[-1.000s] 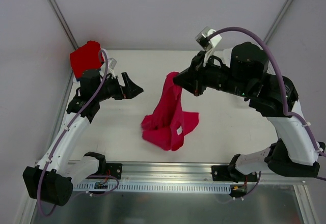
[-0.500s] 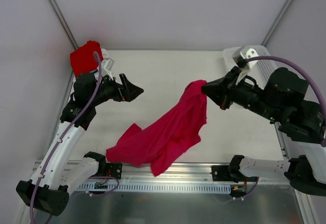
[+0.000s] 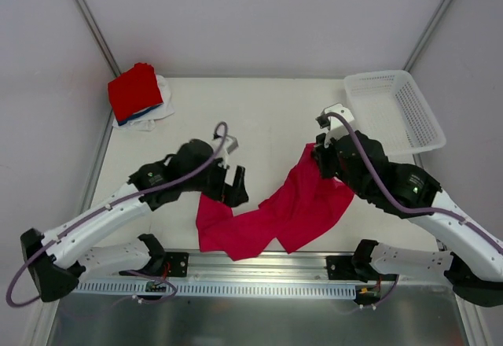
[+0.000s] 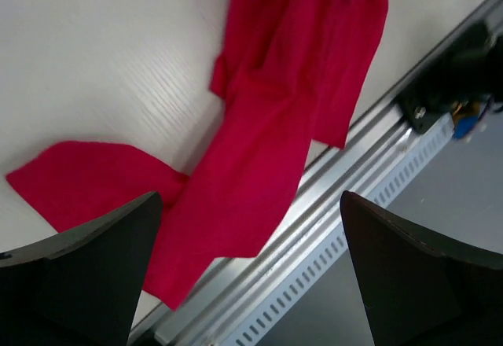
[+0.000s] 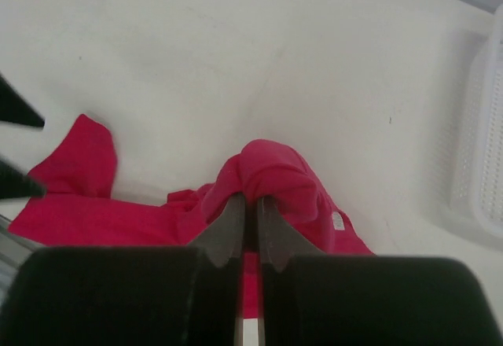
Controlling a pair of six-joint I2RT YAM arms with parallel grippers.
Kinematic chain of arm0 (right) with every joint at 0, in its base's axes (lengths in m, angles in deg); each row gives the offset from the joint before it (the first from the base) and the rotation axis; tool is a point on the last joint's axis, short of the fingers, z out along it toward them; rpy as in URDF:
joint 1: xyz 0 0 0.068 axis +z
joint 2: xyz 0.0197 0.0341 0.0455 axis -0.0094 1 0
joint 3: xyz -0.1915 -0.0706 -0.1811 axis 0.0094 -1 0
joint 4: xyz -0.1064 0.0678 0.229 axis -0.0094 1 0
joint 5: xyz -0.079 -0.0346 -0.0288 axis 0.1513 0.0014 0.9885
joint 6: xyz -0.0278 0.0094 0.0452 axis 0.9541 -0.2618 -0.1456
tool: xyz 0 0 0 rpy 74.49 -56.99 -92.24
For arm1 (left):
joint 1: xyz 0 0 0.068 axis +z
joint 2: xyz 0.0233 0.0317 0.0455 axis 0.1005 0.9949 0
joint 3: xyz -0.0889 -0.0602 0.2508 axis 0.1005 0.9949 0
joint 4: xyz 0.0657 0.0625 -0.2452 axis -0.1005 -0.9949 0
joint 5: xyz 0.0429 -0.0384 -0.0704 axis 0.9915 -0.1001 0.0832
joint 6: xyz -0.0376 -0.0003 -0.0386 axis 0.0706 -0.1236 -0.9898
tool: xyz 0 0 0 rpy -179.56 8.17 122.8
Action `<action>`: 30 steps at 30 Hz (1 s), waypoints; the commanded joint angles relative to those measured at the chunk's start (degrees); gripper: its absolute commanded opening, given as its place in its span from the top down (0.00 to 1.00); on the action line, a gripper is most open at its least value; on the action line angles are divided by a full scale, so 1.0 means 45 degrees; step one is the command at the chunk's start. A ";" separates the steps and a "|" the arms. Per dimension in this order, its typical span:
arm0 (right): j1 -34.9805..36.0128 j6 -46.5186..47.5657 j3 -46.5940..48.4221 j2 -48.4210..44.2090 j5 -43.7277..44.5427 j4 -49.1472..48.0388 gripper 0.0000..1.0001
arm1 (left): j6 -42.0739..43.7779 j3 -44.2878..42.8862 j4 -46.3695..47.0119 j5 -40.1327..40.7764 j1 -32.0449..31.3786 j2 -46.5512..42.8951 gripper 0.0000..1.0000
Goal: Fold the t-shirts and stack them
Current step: Move the tshirt to the center of the board
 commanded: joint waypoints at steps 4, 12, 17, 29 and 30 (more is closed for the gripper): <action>-0.0045 -0.0516 -0.0642 -0.0241 0.2002 -0.0677 0.99 | -0.1344 0.0030 -0.0728 0.3186 -0.4907 0.1182 0.03; -0.0319 -0.0808 -0.1287 -0.0358 0.2278 -0.0658 0.99 | -0.3373 -0.0496 -0.1059 0.5588 -0.8798 0.3253 0.03; -0.0456 -0.1413 -0.1736 -0.0533 0.2297 -0.0657 0.99 | -0.4958 -0.0906 -0.1643 0.7793 -1.0187 0.5961 0.06; -0.0534 -0.2039 -0.2479 -0.0944 0.1829 -0.0190 1.00 | -0.8903 -0.3916 -0.4555 1.1215 -1.1283 1.1556 0.07; -0.0514 -0.2058 -0.2499 -0.0944 0.1828 -0.0092 1.00 | -0.9119 -0.3877 -0.4710 1.1255 -1.1283 1.1576 0.07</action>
